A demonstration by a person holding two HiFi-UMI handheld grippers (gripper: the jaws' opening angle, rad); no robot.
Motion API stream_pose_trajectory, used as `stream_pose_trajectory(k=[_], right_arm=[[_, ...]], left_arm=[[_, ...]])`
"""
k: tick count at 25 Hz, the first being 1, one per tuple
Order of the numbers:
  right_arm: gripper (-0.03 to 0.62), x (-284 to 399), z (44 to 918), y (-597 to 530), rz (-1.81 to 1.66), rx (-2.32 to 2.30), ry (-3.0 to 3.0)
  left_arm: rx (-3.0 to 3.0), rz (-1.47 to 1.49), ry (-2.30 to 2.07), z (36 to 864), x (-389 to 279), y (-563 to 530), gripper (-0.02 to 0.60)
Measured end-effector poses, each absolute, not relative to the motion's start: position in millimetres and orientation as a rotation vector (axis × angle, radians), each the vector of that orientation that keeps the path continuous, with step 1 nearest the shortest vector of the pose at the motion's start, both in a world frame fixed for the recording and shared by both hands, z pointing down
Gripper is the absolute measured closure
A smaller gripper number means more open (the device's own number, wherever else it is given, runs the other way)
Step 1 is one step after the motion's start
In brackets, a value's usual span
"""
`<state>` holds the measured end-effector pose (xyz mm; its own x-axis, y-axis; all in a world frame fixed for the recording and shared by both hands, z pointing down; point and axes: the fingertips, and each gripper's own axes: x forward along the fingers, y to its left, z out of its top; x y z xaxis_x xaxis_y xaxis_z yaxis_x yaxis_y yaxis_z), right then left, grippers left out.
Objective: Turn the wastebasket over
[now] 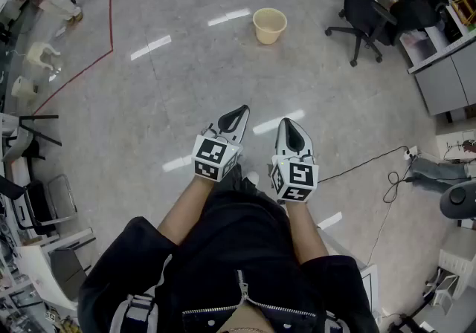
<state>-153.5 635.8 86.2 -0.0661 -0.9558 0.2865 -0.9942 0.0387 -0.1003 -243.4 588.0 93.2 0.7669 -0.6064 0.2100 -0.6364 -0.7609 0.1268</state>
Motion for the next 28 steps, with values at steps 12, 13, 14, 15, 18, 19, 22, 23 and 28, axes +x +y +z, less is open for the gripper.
stream_pose_trajectory(k=[12,13,14,15,18,19,22,23,28], right_arm=[[0.583,-152,84,638,0.434,2.051,-2.206],[0.583,-151,83,638,0.437,2.052,-2.209],[0.583,-150,83,637,0.443,2.053,-2.212],[0.583,-149,83,637,0.449,2.054,-2.214],[0.583,-148,82,636,0.458,2.062,-2.219],[0.583,-149,81,636,0.457,2.063,-2.221],[0.583,-149,80,636,0.455,2.059,-2.221],[0.583,-149,80,635,0.453,2.058,-2.219],[0.583,-138,84,631,0.460,2.072,-2.198]], left_arm=[[2.777,0.244,-0.988,93,-238,592,0.577],[2.779,0.243,-0.988,92,-237,592,0.577],[2.781,0.242,-0.989,91,-236,592,0.577],[2.782,0.243,-0.989,90,-235,592,0.577],[2.783,0.249,-0.986,90,-235,592,0.577],[2.784,0.249,-0.984,90,-235,591,0.577],[2.786,0.249,-0.977,89,-232,587,0.577],[2.787,0.249,-0.974,89,-231,585,0.577],[2.797,0.253,-0.946,92,-220,577,0.577]])
